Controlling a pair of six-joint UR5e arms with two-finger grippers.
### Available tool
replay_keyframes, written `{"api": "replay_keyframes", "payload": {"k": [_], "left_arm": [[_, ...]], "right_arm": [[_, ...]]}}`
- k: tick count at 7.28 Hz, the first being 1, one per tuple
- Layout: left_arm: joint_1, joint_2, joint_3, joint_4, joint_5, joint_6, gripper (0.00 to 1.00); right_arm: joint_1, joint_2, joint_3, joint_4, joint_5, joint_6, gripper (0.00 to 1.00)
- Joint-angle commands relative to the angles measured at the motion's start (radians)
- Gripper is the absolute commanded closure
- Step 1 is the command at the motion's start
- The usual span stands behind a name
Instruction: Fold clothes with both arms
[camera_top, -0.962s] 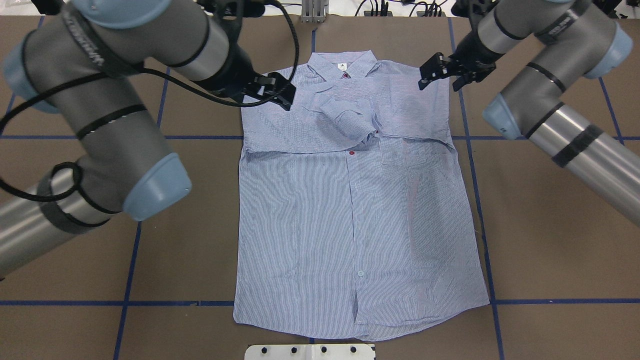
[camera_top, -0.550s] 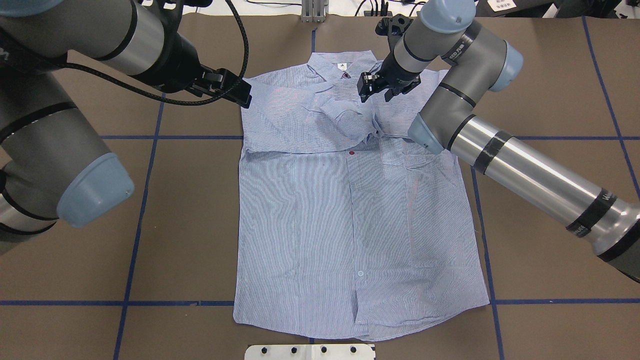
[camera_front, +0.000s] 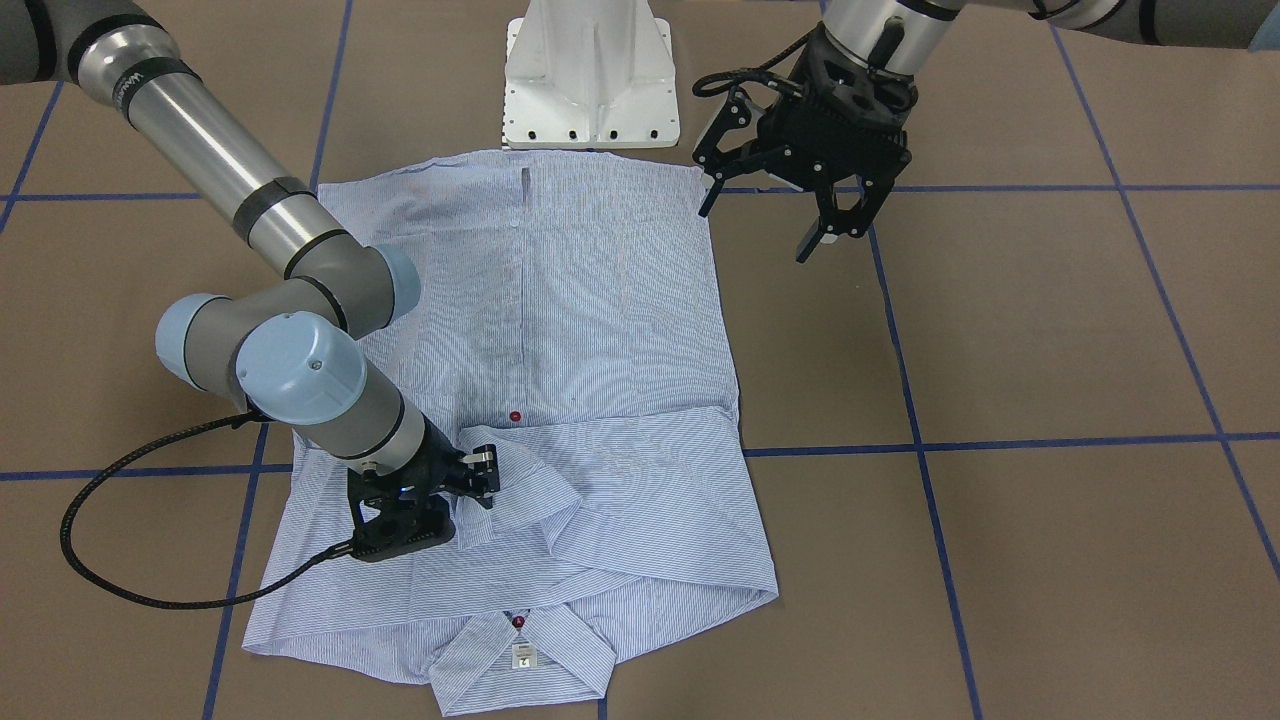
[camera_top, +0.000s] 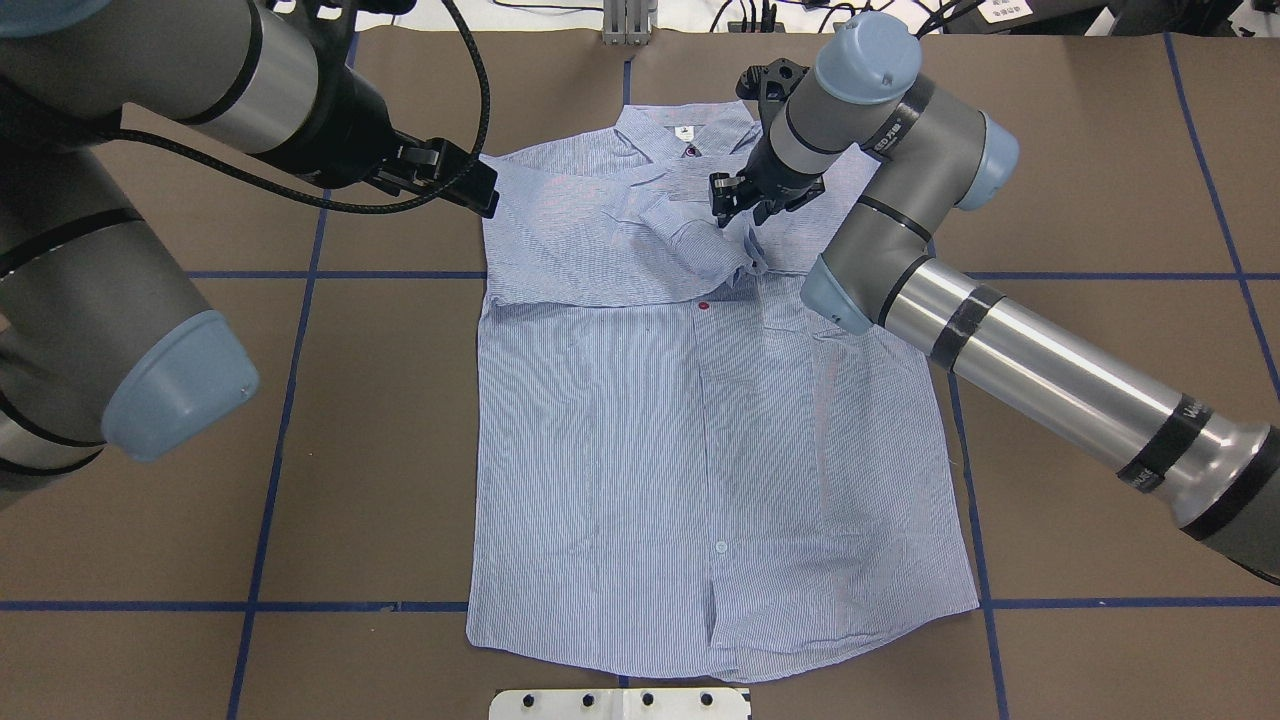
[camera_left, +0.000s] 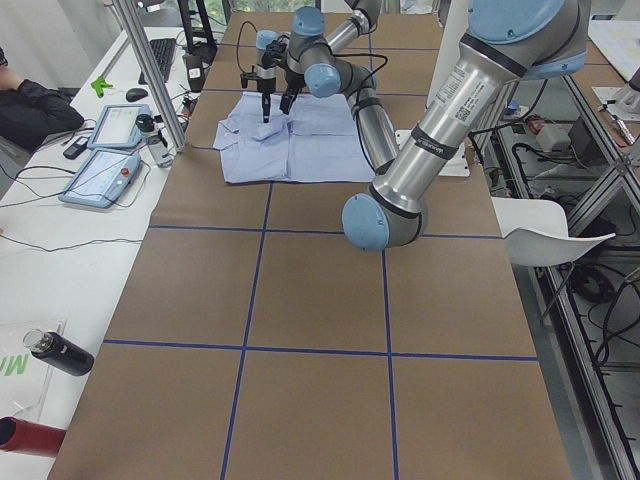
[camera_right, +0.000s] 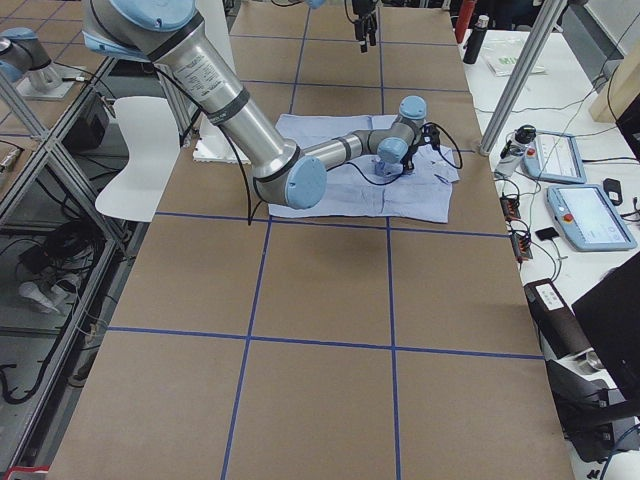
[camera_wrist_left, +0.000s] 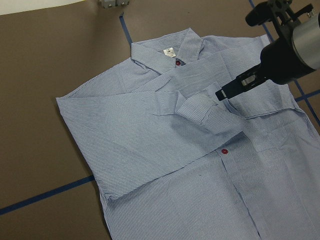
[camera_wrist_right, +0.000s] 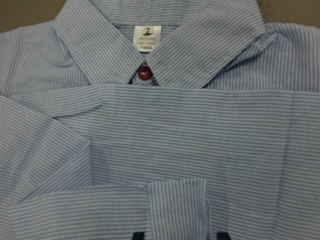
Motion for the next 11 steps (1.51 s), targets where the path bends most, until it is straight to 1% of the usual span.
{"api": "replay_keyframes", "payload": {"k": [1, 2, 3, 4, 6, 8, 11], "left_arm": [[0.001, 0.0, -0.001, -0.001, -0.002, -0.005, 0.0], [0.002, 0.0, 0.0, -0.001, -0.002, -0.007, 0.0], [0.002, 0.0, 0.0, -0.001, -0.002, -0.008, 0.0], [0.002, -0.001, 0.0, -0.001, -0.002, -0.01, 0.0], [0.004, -0.001, 0.002, -0.002, -0.002, -0.01, 0.0], [0.004, 0.0, 0.002, -0.002, -0.002, -0.011, 0.0], [0.005, 0.0, 0.007, -0.002, -0.002, -0.011, 0.0]], "right_arm": [[-0.015, -0.007, 0.0, -0.002, -0.028, 0.016, 0.57], [-0.015, -0.01, 0.002, -0.002, -0.028, 0.015, 0.62], [-0.015, -0.013, 0.005, -0.002, -0.028, 0.016, 0.68], [-0.014, -0.019, 0.01, -0.002, -0.028, 0.016, 0.77], [-0.014, -0.02, 0.011, 0.0, -0.028, 0.018, 1.0], [-0.008, -0.046, 0.049, -0.002, -0.027, 0.025, 1.0], [0.034, -0.048, 0.106, -0.011, -0.019, 0.067, 1.0]]}}
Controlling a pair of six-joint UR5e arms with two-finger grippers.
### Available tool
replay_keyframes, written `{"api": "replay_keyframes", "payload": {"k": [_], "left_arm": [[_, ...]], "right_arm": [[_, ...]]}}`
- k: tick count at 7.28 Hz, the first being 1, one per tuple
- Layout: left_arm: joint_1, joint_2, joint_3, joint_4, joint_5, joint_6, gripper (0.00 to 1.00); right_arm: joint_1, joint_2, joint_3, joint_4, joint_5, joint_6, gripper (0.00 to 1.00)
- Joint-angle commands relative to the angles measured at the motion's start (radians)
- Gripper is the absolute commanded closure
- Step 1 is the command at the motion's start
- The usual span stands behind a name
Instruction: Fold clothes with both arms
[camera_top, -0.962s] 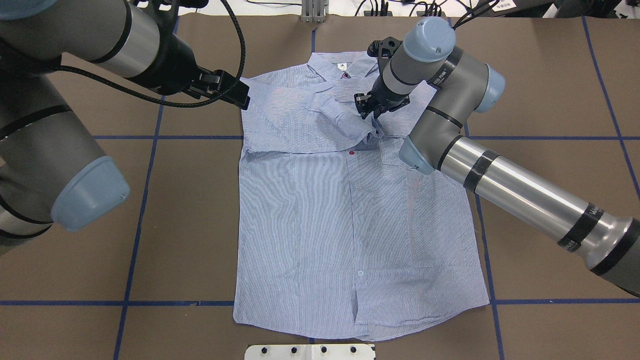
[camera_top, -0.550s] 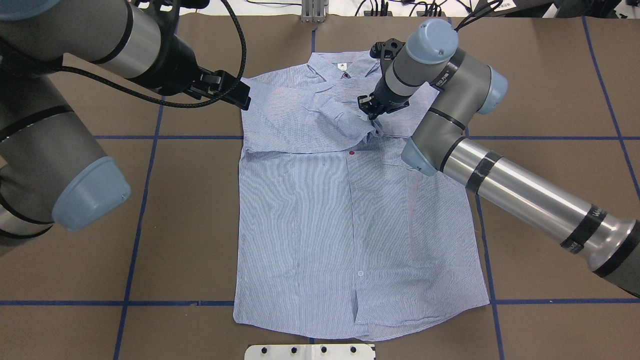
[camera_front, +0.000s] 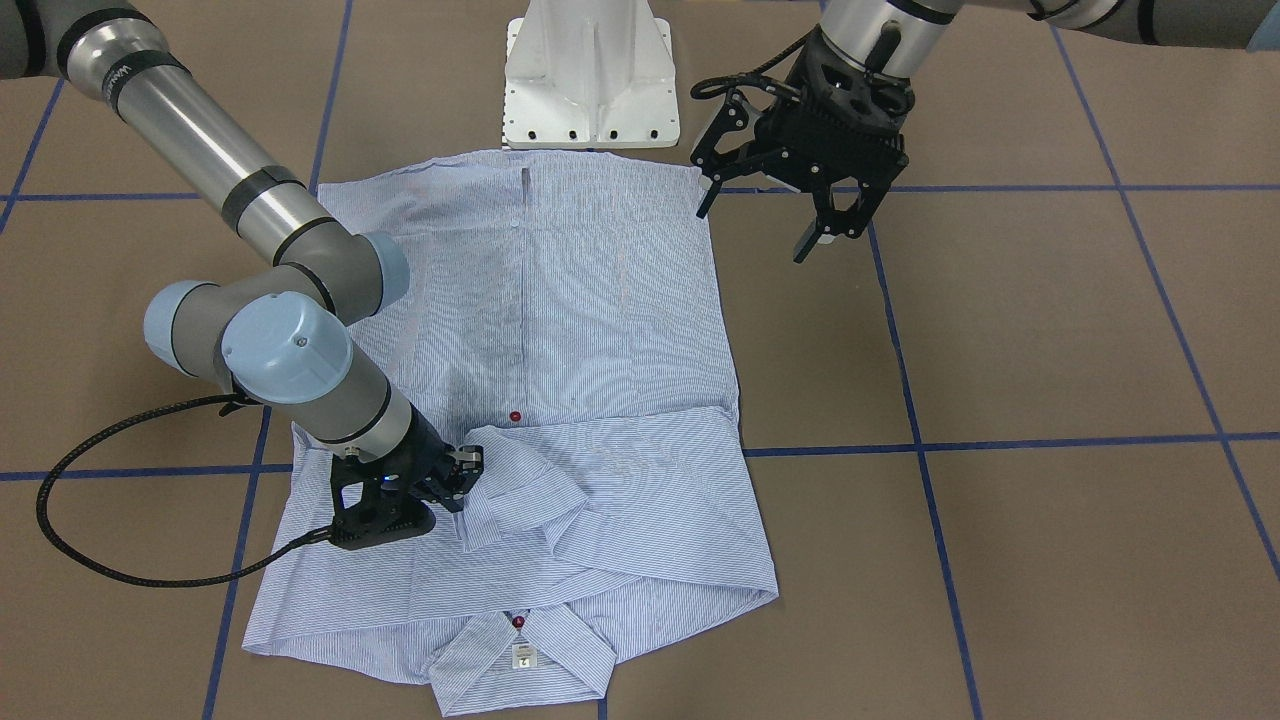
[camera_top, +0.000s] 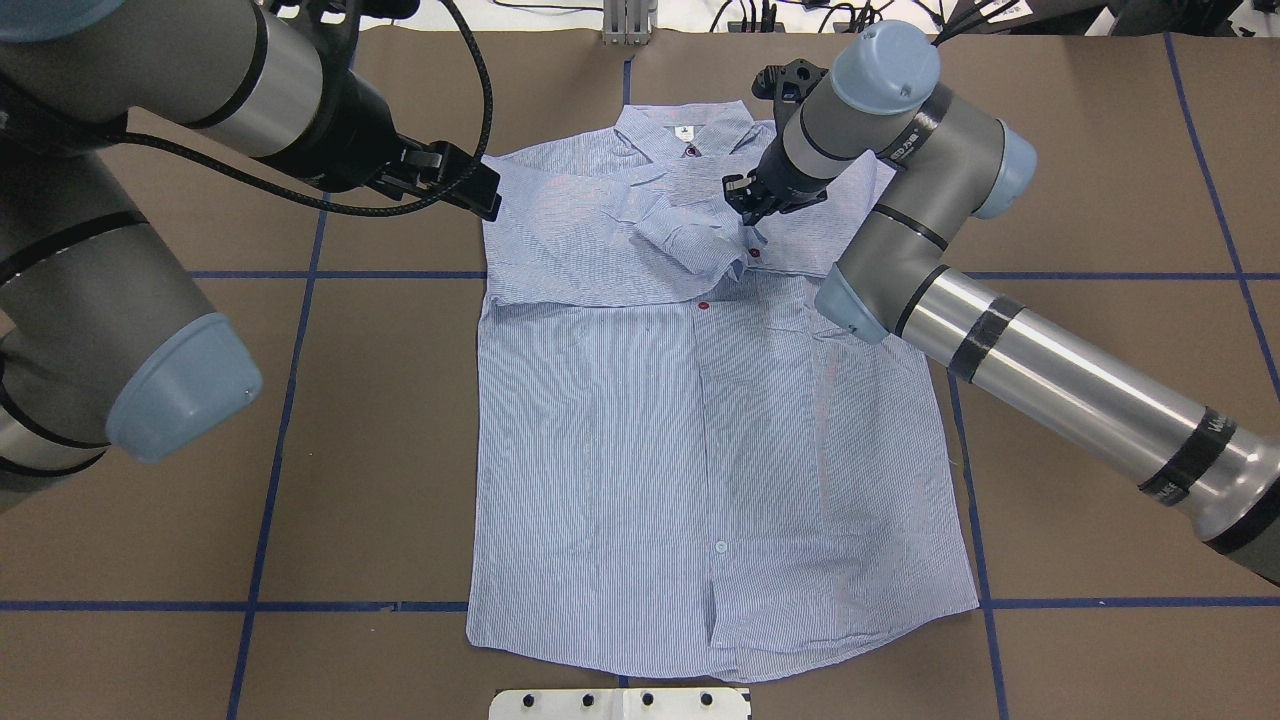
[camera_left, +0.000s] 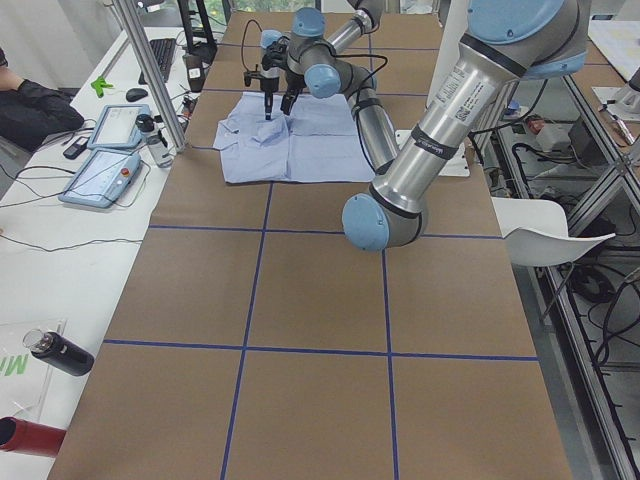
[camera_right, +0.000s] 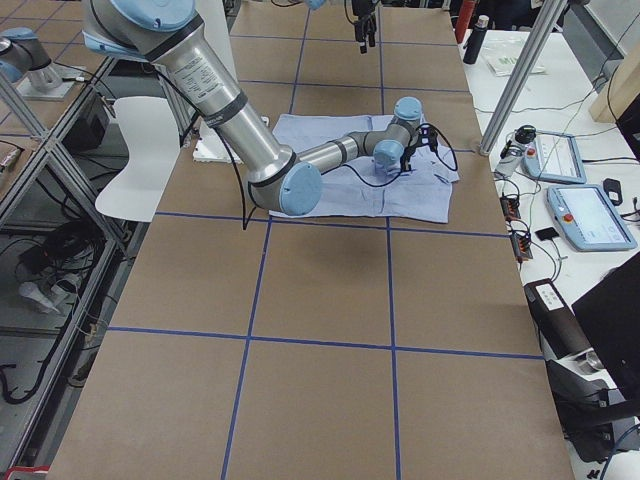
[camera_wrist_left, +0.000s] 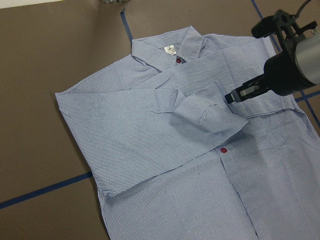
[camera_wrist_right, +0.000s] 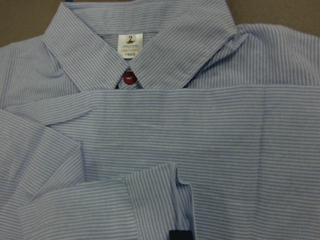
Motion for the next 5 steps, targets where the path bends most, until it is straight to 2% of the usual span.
{"api": "replay_keyframes", "payload": {"k": [1, 2, 3, 5], "left_arm": [[0.001, 0.0, 0.003, 0.0, 0.0, 0.0, 0.0], [0.002, 0.0, 0.006, -0.002, 0.0, 0.0, 0.0], [0.003, 0.0, 0.011, -0.003, 0.0, 0.0, 0.0], [0.006, 0.002, 0.017, -0.003, 0.0, 0.001, 0.0]], "right_arm": [[0.031, -0.004, 0.029, -0.01, 0.004, 0.01, 1.0], [0.042, -0.035, 0.052, -0.009, 0.004, 0.009, 1.0], [0.049, -0.111, 0.12, -0.007, 0.001, -0.002, 1.0], [0.066, -0.173, 0.165, -0.006, -0.008, -0.005, 1.0]]}}
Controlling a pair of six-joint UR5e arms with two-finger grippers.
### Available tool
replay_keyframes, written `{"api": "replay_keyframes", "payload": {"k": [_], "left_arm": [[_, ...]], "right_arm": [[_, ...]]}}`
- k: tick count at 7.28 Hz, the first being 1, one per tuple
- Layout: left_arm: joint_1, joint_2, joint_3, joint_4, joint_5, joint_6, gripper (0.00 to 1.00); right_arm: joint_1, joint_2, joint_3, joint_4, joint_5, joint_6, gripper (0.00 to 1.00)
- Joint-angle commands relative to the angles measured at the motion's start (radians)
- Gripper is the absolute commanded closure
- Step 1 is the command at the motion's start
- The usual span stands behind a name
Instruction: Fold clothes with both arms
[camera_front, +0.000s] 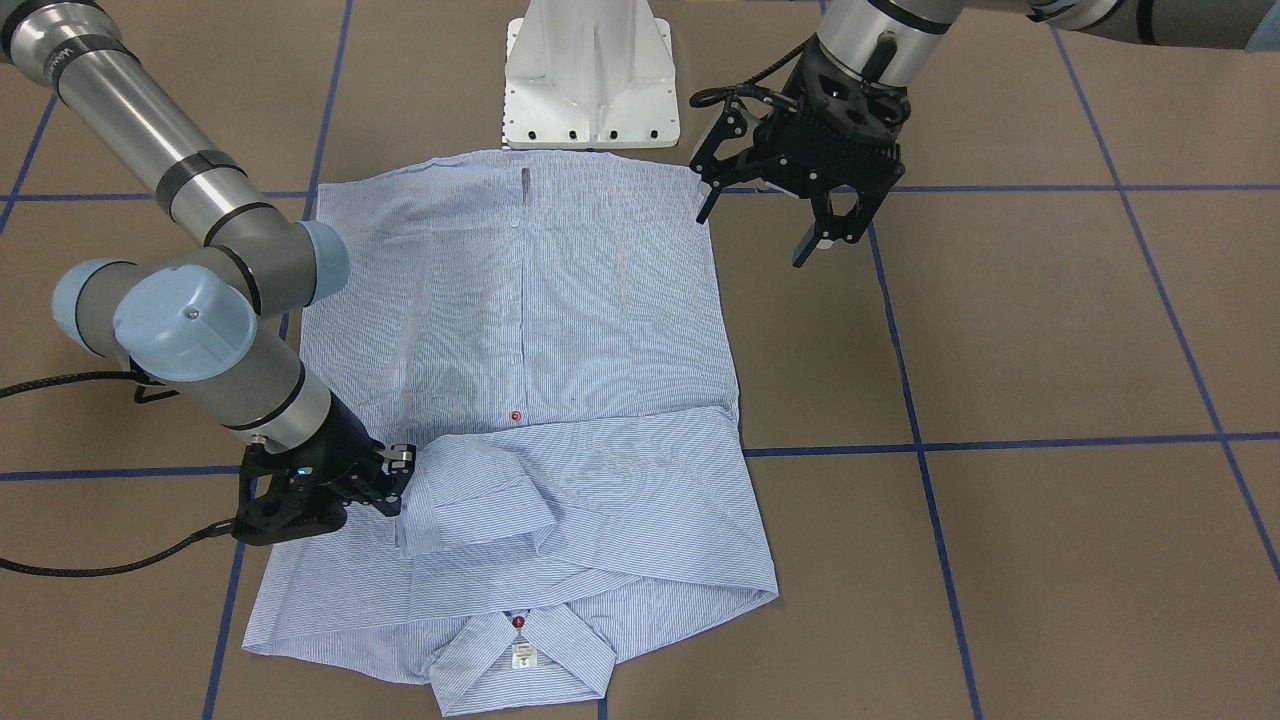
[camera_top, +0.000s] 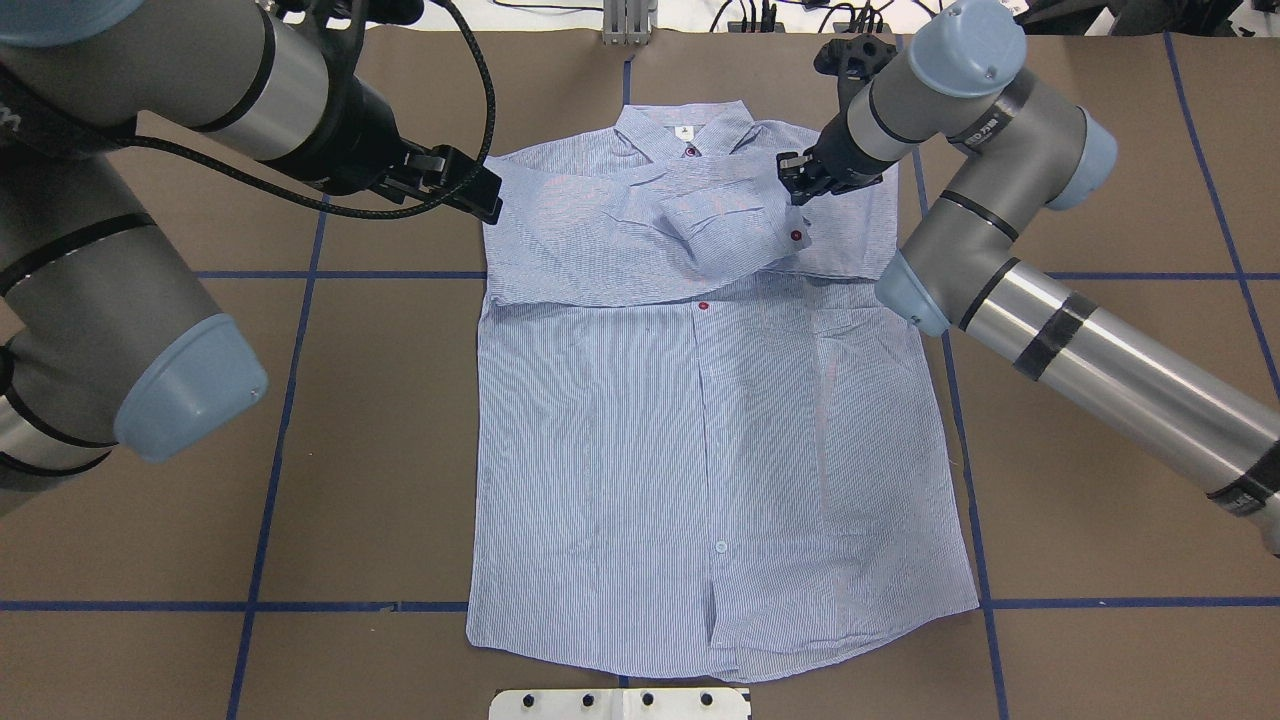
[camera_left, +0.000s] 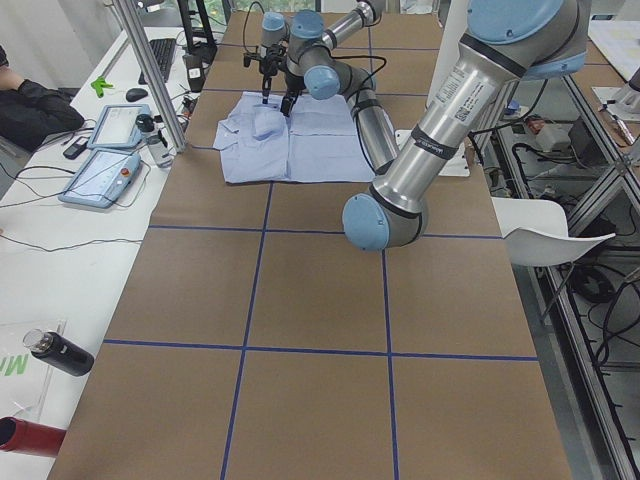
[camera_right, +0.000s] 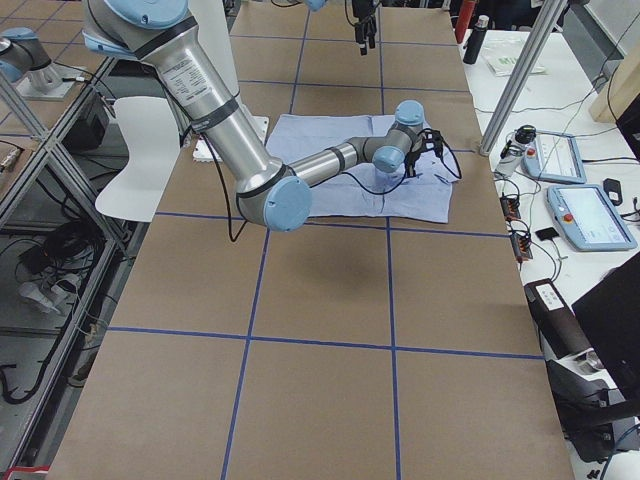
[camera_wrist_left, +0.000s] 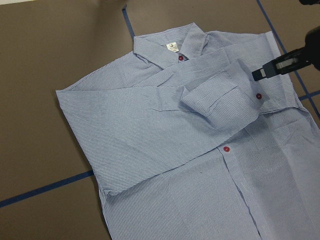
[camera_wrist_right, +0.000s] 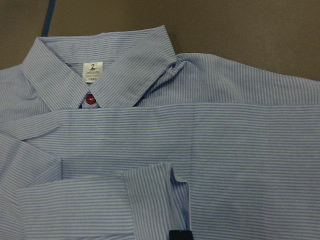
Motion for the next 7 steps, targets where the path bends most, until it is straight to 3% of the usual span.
{"api": "replay_keyframes", "payload": {"k": [1, 3, 4, 5, 7], "left_arm": [[0.002, 0.001, 0.015, -0.002, 0.0, 0.001, 0.0], [0.005, 0.019, 0.016, -0.006, -0.002, 0.002, 0.0], [0.005, 0.022, 0.016, -0.006, -0.002, 0.002, 0.0], [0.005, 0.024, 0.016, -0.006, 0.0, 0.004, 0.0], [0.006, 0.042, 0.015, -0.005, 0.0, 0.005, 0.0]], "right_arm": [[0.012, -0.075, 0.056, 0.001, -0.029, -0.002, 1.0], [0.012, -0.149, 0.129, 0.0, -0.048, 0.007, 1.0], [0.011, -0.152, 0.13, 0.0, -0.049, 0.012, 0.67], [0.003, -0.149, 0.131, 0.0, -0.076, 0.018, 0.01], [0.001, -0.136, 0.178, -0.064, -0.033, 0.087, 0.0]]}}
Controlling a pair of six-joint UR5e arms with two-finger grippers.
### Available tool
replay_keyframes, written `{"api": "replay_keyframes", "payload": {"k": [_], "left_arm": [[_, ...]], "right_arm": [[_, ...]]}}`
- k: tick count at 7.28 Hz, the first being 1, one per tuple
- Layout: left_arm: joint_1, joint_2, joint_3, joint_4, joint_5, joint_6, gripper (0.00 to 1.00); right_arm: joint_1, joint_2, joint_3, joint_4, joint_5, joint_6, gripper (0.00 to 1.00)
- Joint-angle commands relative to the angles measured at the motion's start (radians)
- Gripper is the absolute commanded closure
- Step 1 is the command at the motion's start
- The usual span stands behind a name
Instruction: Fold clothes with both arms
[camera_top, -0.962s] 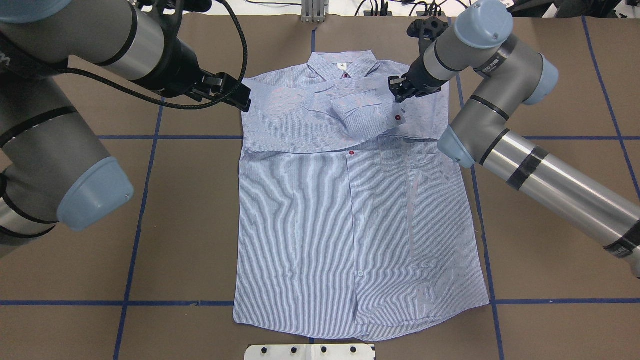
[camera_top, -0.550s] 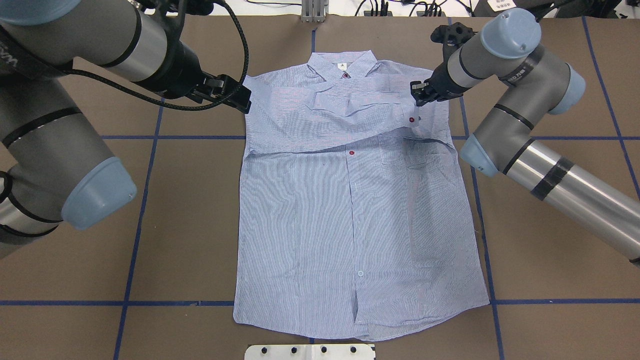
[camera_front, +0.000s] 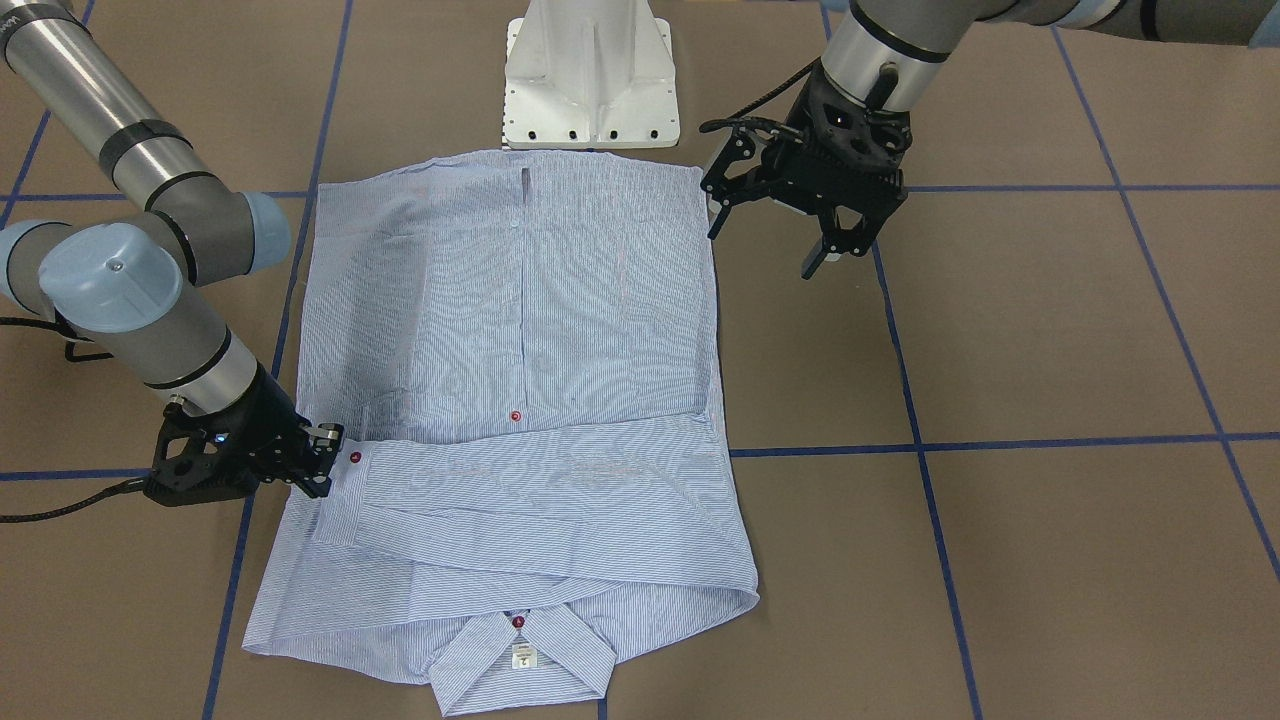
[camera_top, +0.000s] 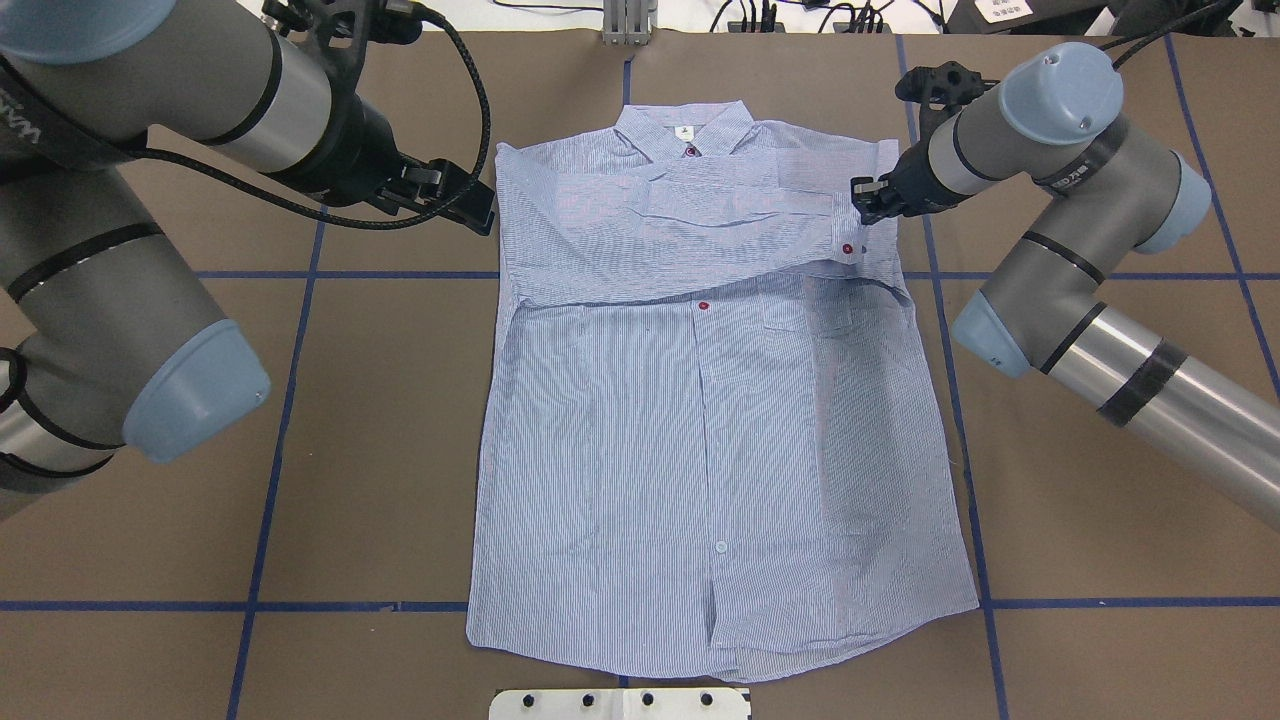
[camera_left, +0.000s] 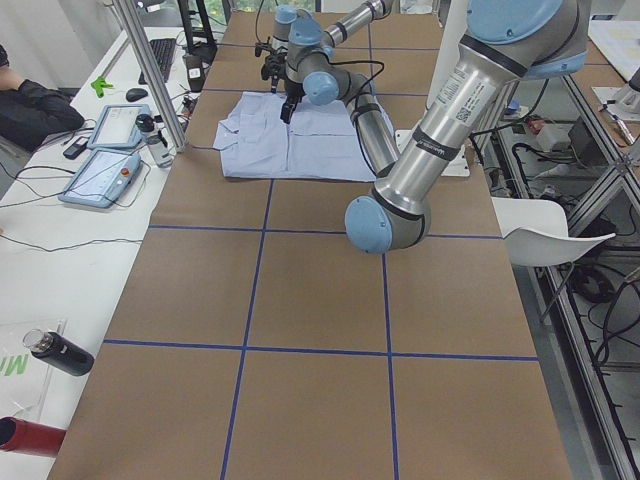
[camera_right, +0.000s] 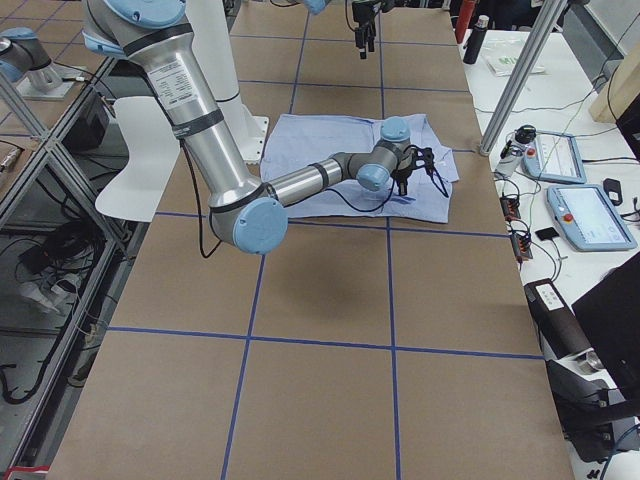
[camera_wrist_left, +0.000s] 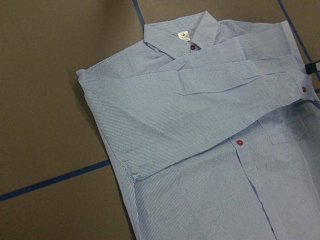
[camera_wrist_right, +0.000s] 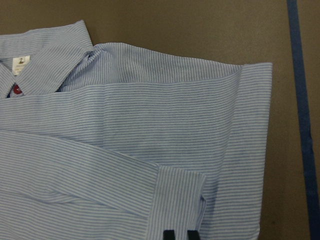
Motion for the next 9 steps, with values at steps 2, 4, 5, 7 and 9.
{"api": "replay_keyframes", "payload": {"k": [2, 4, 5, 7, 9], "left_arm": [[0.017, 0.077, -0.026, 0.001, 0.013, -0.005, 0.0], [0.133, 0.102, -0.048, -0.011, 0.103, -0.175, 0.0], [0.212, 0.134, -0.093, -0.019, 0.199, -0.252, 0.0], [0.316, 0.165, -0.123, -0.022, 0.214, -0.356, 0.0], [0.397, 0.218, -0.123, -0.104, 0.263, -0.428, 0.0]], "right_arm": [[-0.024, -0.056, 0.29, -0.291, 0.031, 0.129, 0.0], [-0.078, -0.309, 0.582, -0.289, 0.017, 0.203, 0.0], [-0.103, -0.424, 0.697, -0.289, 0.004, 0.219, 0.0], [-0.229, -0.555, 0.803, -0.281, -0.117, 0.319, 0.0], [-0.378, -0.645, 0.808, -0.123, -0.254, 0.453, 0.0]]}}
